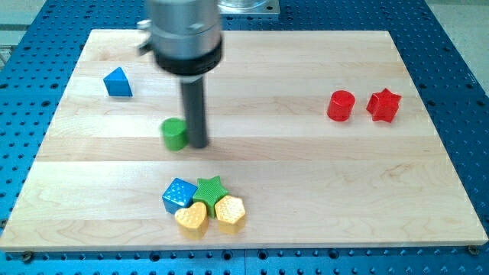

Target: Move the green circle to the top left of the blue cube

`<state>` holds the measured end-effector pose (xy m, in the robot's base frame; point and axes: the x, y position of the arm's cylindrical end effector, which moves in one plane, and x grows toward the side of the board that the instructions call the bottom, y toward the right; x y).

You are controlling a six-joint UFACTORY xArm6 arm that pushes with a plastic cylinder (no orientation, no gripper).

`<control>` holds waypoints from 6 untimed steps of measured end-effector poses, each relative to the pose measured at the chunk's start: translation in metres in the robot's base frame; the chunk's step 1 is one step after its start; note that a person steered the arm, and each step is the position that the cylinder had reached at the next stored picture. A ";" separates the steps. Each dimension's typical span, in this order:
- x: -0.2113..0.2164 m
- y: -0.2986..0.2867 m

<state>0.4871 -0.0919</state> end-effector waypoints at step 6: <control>0.016 -0.099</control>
